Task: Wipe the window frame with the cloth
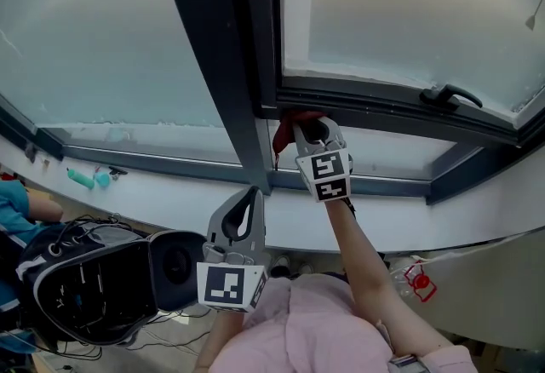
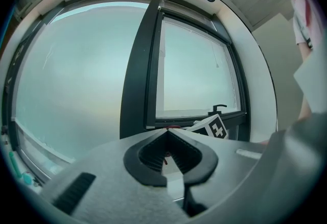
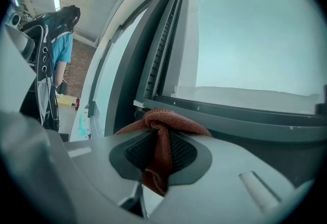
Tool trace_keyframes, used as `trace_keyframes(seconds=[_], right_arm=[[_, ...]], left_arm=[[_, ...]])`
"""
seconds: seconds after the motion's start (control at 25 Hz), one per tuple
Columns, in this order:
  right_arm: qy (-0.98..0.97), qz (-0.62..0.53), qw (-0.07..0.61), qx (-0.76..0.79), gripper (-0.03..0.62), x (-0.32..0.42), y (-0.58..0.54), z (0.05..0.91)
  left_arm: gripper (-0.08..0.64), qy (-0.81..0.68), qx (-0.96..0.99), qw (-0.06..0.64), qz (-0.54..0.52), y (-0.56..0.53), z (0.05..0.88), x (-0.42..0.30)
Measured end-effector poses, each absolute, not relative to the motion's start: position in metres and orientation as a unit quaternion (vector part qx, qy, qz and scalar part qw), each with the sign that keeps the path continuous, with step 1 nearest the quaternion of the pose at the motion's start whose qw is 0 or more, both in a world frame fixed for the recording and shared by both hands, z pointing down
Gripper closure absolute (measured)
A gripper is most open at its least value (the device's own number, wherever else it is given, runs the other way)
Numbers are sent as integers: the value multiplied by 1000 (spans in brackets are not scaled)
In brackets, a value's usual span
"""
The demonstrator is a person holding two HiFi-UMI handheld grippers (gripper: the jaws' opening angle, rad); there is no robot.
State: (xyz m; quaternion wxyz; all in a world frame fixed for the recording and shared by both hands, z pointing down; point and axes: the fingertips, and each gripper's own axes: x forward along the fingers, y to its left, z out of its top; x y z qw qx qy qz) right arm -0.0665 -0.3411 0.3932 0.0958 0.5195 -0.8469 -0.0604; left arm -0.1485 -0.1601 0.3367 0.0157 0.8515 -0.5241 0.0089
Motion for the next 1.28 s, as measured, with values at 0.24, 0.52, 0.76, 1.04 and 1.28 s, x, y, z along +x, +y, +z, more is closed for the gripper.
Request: trace_keyframes(seconds=[0.24, 0.52, 0.76, 1.04, 1.28], right_arm=[[-835, -66, 97, 537, 525, -35, -334, 394], [-815, -54, 100, 569, 525, 9, -331, 394], [-800, -46, 95, 591, 525, 40, -325, 393], [-785, -44, 96, 610, 523, 68, -321, 395], [-772, -38, 95, 628, 523, 94, -317, 395]], left_arm=[[563, -506, 863, 13, 7, -158, 337, -127], [563, -477, 879, 17, 10, -163, 335, -102], [563, -462, 887, 16, 11, -162, 335, -85], [563, -451, 892, 14, 10, -162, 334, -72], [563, -444, 896, 15, 11, -160, 335, -62]])
